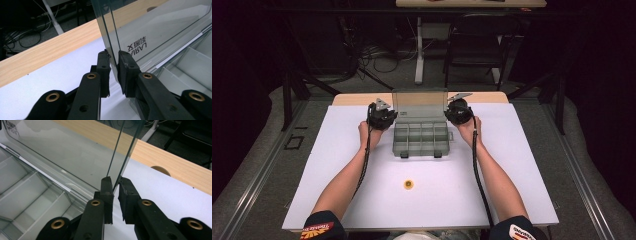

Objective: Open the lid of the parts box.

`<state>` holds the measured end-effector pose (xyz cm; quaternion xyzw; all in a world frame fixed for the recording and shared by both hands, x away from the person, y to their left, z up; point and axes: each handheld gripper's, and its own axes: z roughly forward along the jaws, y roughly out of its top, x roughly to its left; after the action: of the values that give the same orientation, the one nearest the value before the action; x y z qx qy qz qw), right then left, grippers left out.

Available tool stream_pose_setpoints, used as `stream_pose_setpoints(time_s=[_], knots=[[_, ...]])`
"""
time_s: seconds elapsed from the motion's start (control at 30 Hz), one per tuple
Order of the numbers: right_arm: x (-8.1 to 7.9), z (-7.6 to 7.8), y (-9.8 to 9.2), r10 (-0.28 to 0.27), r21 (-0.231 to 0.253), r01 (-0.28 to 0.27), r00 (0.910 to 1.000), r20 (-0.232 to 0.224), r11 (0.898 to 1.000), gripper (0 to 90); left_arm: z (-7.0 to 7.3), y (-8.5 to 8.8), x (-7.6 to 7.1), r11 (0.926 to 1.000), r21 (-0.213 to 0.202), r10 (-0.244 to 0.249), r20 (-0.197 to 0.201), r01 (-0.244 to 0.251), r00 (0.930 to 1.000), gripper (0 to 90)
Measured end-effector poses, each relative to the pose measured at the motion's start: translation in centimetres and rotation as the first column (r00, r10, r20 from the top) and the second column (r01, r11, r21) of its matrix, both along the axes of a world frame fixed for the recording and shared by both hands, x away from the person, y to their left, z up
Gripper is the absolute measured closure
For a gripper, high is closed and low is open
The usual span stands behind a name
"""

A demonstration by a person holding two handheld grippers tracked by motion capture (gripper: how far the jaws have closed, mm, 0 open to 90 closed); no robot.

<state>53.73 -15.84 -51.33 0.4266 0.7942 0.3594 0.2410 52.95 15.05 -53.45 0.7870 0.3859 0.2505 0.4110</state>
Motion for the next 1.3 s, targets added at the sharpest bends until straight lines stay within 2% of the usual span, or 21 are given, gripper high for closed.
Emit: stream_pose_setpoints(time_s=[0.53, 1.3], knots=[[0.2, -0.7, 0.1, -0.013, 0.000, 0.013, 0.9997, -0.019, 1.000, 81.1, -0.7, -0.2, 0.2, 0.9999, 0.000, 0.011, -0.013, -0.011, 0.9999, 78.8], [0.3, -1.3, 0.4, -0.025, -0.019, 0.025, 0.9994, -0.024, 1.000, 79.6, -1.1, -0.4, 0.1, 0.9993, 0.034, 0.012, -0.022, -0.012, 0.9997, 76.9]])
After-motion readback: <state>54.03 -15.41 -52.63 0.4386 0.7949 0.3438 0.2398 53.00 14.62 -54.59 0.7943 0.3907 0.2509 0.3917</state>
